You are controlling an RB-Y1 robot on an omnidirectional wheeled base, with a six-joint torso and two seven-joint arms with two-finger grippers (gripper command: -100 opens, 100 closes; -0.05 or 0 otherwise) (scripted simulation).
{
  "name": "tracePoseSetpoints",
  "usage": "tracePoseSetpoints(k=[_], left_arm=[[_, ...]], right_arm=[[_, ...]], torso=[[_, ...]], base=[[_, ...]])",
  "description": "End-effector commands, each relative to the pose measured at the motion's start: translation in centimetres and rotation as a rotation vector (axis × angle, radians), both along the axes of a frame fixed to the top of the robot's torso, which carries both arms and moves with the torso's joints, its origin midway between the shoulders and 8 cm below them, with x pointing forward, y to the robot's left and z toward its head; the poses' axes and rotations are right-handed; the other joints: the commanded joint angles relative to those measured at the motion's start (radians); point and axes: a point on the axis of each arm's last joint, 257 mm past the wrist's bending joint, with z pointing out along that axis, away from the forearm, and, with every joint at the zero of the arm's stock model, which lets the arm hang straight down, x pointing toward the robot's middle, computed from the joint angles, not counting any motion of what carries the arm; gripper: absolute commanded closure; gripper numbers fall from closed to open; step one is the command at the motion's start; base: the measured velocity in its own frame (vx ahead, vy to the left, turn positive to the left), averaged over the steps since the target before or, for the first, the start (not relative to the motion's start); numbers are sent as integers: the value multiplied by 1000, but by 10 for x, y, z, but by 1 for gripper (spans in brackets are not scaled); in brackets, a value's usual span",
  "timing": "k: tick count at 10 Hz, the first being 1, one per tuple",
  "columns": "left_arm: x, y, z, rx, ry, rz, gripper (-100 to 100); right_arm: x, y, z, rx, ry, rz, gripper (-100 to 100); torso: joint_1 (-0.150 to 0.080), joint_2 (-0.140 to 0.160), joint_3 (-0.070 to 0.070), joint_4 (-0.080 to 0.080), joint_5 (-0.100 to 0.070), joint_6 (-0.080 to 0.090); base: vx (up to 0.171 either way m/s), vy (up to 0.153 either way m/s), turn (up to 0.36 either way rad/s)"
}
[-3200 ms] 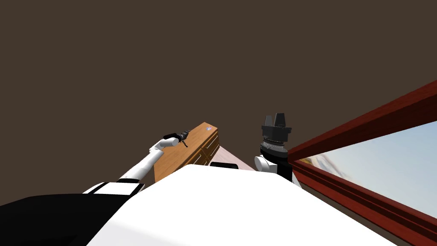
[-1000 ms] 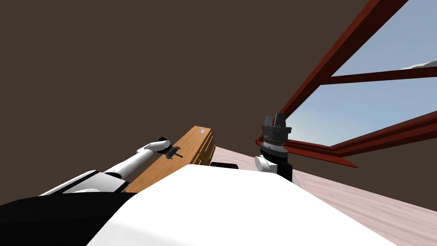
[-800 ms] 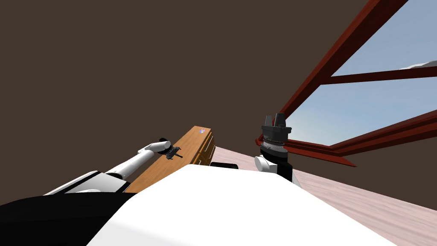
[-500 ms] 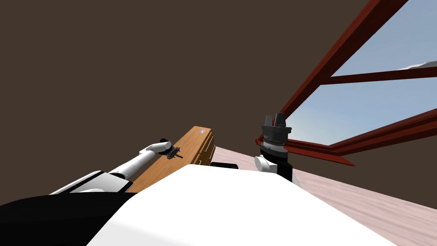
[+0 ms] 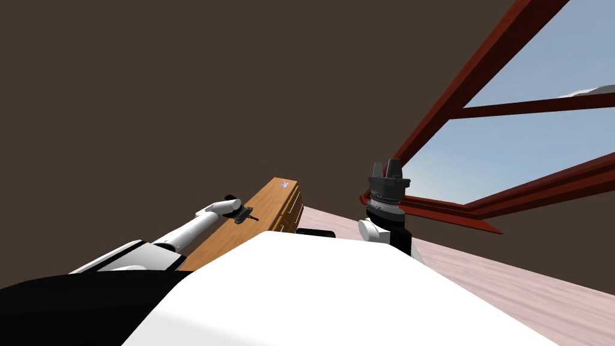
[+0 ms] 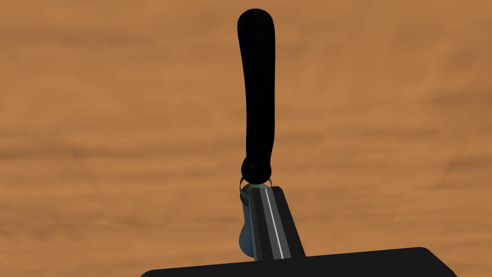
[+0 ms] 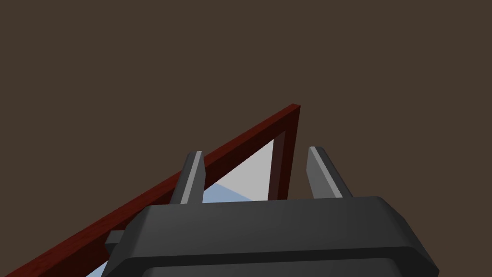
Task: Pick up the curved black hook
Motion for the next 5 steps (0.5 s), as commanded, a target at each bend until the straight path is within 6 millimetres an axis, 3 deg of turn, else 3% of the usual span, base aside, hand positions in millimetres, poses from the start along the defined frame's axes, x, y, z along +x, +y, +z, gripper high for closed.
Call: tracePoseSetpoints(k=[1, 3, 5], left_arm=[[2, 3, 2, 2, -8, 6, -100], [3, 9, 5, -12, -31, 32, -100], [6, 15, 10, -24, -56, 54, -100]], right_arm=[[0, 0, 0, 0, 0, 0, 0], [0, 0, 0, 0, 0, 0, 0], [0, 0, 0, 0, 0, 0, 0]], torso=[[0, 0, 0, 0, 0, 0], [-9, 4, 2, 1, -2, 0], [0, 9, 5, 2, -1, 0]], base=[[-29, -85, -108], [-99, -122, -147], [-135, 45, -185]])
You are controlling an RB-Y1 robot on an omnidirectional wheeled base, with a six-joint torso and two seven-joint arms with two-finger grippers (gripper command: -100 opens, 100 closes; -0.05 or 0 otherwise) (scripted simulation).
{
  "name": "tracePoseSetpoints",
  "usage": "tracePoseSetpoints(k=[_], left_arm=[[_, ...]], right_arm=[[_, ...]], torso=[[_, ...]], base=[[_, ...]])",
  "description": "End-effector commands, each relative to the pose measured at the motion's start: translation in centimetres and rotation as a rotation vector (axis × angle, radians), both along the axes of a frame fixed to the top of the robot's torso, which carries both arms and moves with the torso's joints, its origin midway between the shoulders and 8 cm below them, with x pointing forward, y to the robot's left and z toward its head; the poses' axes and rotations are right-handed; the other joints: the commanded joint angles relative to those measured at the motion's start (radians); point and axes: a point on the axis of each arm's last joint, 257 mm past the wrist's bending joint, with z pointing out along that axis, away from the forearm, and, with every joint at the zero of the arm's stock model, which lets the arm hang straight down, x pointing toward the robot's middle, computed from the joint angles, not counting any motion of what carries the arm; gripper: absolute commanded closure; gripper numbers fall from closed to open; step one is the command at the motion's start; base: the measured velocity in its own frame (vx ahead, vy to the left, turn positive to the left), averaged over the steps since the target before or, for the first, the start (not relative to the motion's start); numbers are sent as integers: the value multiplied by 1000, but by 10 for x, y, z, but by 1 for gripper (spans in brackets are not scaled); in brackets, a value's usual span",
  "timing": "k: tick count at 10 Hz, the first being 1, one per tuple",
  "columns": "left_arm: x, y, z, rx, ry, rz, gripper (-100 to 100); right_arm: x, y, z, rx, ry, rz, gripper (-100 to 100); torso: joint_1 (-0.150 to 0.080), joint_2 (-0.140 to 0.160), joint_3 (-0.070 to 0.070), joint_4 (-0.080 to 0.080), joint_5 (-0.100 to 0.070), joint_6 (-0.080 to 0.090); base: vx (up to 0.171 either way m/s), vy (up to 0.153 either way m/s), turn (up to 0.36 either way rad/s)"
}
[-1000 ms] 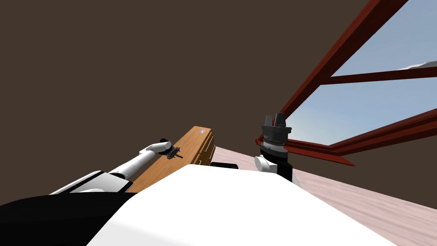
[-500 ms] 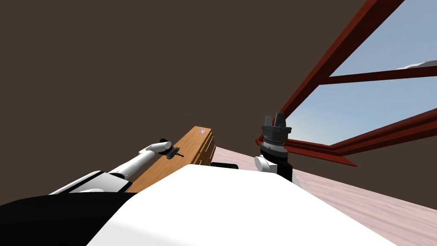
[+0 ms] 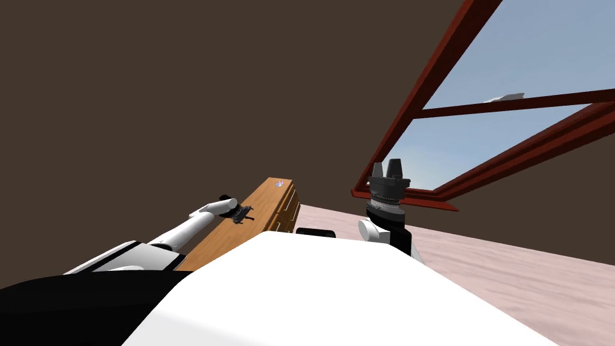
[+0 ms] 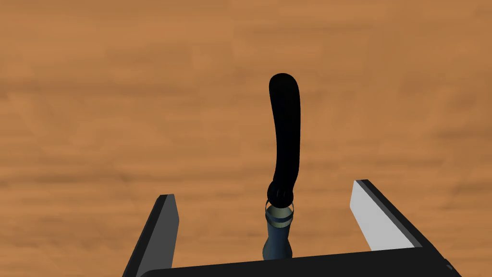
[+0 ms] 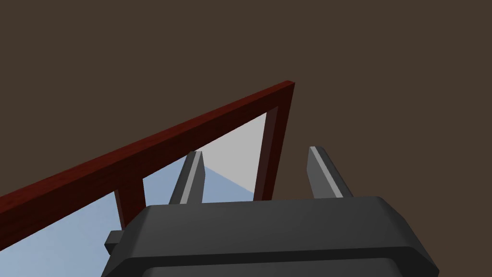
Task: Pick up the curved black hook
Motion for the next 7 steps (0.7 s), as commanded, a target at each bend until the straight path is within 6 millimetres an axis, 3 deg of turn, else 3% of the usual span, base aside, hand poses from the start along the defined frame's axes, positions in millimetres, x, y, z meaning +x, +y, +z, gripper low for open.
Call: tracePoseSetpoints(k=[1, 7], left_arm=[[2, 6, 3, -13, -23, 23, -100], [-8, 10, -1, -92, -88, 120, -100]], right_arm=[[0, 0, 0, 0, 0, 0, 0], [0, 0, 0, 0, 0, 0, 0]], torso=[[0, 0, 0, 0, 0, 0], [3, -7, -4, -2, 1, 0]], base=[[-113, 84, -116], [-48, 78, -93]])
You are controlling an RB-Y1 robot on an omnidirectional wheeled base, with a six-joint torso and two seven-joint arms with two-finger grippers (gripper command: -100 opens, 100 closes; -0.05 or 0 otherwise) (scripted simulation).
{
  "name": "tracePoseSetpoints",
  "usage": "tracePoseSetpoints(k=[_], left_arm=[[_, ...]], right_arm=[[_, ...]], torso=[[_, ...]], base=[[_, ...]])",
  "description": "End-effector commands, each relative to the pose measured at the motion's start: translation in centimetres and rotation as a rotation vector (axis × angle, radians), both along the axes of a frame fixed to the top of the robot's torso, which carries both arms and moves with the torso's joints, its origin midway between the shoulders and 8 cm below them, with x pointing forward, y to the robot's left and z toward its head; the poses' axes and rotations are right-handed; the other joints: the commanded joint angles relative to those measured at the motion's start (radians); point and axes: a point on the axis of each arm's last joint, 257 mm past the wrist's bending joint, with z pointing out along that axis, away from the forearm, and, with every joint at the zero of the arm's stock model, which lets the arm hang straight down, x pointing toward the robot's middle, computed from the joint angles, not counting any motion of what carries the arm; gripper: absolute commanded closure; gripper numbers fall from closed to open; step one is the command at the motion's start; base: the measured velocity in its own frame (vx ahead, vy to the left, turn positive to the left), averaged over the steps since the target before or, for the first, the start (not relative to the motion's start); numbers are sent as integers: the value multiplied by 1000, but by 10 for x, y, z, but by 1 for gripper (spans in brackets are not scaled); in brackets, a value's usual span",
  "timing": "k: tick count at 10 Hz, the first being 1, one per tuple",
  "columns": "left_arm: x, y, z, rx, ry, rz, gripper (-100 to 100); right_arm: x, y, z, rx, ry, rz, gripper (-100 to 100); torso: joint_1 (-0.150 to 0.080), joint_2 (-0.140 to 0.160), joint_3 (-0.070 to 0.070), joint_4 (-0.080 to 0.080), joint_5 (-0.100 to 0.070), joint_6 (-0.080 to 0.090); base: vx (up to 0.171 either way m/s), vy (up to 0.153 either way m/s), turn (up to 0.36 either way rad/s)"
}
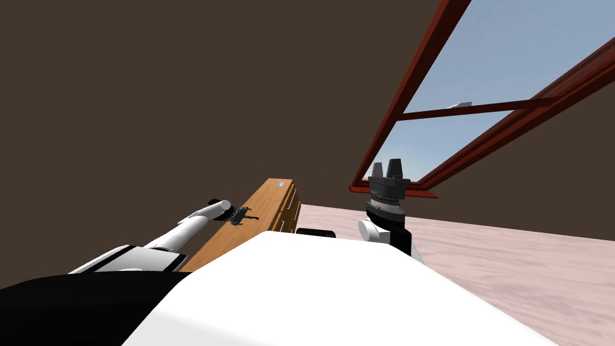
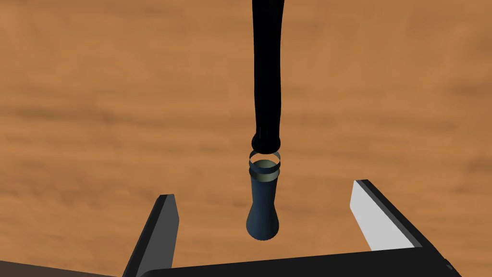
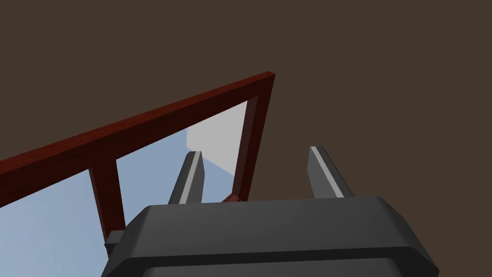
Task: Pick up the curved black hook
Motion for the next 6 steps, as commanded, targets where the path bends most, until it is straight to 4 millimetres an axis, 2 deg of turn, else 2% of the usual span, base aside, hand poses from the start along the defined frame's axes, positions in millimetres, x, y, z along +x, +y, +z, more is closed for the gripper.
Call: tracePoseSetpoints(k=[1, 2, 3, 4, 5, 6], left_arm=[[-2, 1, 1, -16, -16, 18, -100], [-1, 1, 0, -10, -10, 12, -100], [-1, 1, 0, -11, -11, 12, 0], [15, -15, -8, -30, -19, 6, -100], [18, -12, -6, -13, -17, -5, -100], [30, -29, -16, -41, -21, -3, -100]], right_arm=[[0, 0, 0, 0, 0, 0, 0], [0, 0, 0, 0, 0, 0, 0], [0, 0, 0, 0, 0, 0, 0], [0, 0, 0, 0, 0, 0, 0], [0, 0, 0, 0, 0, 0, 0], [0, 0, 0, 0, 0, 0, 0]], torso=[[0, 0, 0, 0, 0, 0], [-2, 0, 0, 0, 0, 0], [-4, -1, -1, 0, -1, 0], [-6, -2, -1, 0, -1, 0], [-5, -1, -1, 0, -1, -1], [-4, -1, -1, 0, -1, 0]], base=[[-31, 62, -79], [-14, 24, -16], [-3, 6, 2], [-28, 30, 194], [-27, 33, 95], [-42, 58, 168]])
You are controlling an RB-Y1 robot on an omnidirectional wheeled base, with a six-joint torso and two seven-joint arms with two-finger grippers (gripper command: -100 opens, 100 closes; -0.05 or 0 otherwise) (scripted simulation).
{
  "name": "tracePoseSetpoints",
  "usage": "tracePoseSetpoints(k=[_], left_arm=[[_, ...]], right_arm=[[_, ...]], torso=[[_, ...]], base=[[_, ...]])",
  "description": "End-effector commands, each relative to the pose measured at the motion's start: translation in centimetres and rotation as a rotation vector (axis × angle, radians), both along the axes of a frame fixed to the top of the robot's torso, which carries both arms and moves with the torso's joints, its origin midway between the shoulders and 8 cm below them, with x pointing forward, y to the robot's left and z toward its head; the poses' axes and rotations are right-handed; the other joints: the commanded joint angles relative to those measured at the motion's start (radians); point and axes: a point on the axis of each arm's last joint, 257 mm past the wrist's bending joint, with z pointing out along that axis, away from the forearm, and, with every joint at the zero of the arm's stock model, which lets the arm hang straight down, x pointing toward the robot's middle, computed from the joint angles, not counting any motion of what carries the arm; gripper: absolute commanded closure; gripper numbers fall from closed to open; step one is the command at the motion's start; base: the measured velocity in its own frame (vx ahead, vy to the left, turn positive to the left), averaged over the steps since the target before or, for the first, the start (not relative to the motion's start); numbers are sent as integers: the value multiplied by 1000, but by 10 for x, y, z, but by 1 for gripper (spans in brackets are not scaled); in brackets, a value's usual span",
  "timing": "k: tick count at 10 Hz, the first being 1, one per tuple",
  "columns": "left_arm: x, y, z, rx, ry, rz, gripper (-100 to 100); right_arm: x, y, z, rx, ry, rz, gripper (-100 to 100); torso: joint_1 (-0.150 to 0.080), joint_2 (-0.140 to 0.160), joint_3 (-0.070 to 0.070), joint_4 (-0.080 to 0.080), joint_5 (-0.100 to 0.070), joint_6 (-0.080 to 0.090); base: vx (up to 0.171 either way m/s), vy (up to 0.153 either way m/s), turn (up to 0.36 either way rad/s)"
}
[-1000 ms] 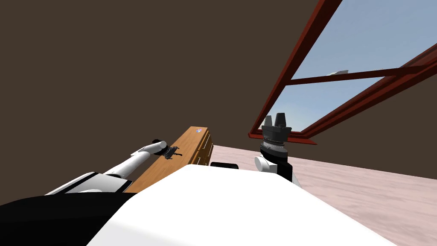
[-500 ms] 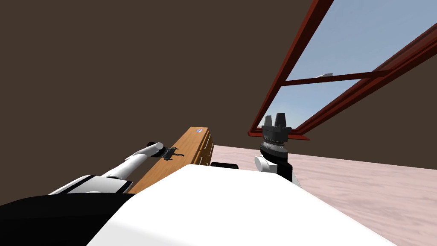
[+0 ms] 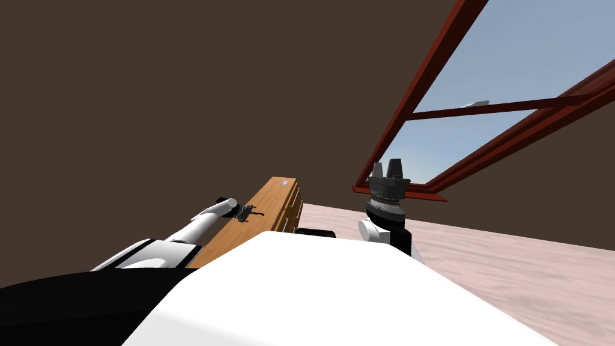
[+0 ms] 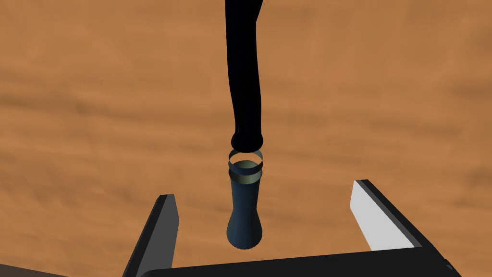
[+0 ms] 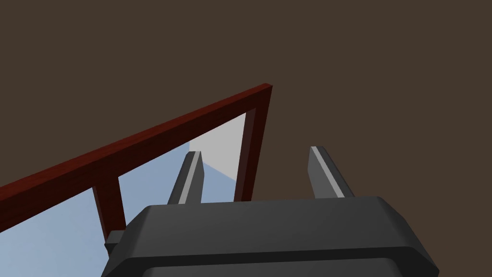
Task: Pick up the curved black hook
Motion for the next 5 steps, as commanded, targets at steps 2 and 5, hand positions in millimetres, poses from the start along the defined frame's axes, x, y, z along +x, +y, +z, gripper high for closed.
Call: tracePoseSetpoints(k=[2, 5], left_arm=[[26, -23, -7, -18, -7, -17, -100], [52, -42, -10, -17, -15, -48, -100]], right_arm=[[0, 0, 0, 0, 0, 0, 0], [0, 0, 0, 0, 0, 0, 0]], torso=[[-1, 0, 0, 0, 0, 1], [-2, -1, 0, 0, -1, 1]], base=[[-38, 44, 135], [-13, 17, 35]])
